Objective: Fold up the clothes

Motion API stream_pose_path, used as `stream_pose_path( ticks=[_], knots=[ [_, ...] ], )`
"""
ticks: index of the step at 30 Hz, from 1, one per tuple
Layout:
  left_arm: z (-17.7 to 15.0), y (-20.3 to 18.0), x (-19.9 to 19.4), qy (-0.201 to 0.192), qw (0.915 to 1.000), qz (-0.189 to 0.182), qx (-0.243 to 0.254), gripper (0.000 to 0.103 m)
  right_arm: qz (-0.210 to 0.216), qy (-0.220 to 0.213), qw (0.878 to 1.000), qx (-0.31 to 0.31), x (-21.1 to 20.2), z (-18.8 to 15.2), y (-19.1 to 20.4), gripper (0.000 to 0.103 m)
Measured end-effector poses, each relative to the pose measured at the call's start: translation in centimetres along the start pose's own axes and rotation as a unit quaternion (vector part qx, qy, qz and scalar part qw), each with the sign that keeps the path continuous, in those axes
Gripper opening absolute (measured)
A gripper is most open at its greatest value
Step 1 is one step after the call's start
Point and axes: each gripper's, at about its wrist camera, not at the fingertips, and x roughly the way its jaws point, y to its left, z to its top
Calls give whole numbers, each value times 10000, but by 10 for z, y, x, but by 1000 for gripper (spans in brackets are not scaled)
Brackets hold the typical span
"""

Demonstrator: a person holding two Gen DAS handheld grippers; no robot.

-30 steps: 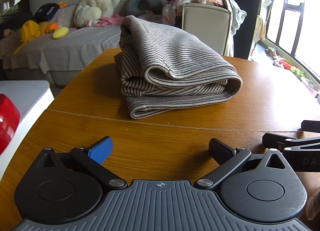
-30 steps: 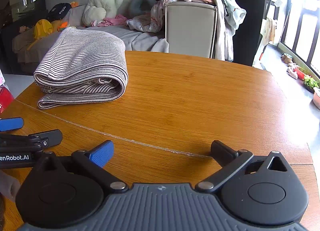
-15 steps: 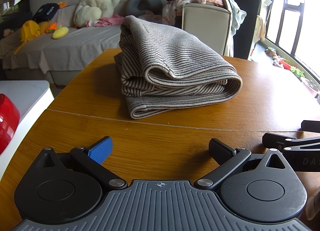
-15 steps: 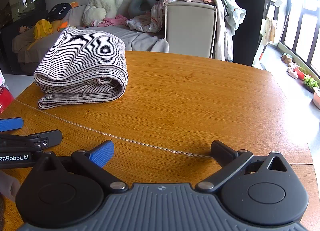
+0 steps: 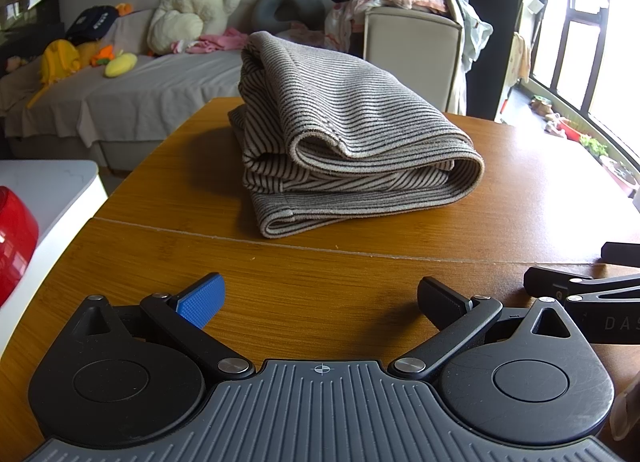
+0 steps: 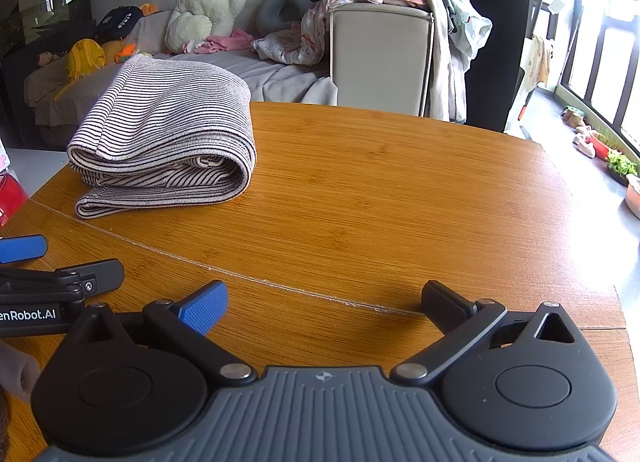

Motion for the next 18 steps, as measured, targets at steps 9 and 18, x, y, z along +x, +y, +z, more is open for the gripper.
stream_pose_path(
  ticks=[9,18],
  knots=[
    [-1,0,0,5,10000,4,11,103,1,-1,10000,-1,0,0,0,103],
    [-1,-1,1,21,10000,16,49,103,1,-2,10000,-1,0,0,-1,103]
  ],
)
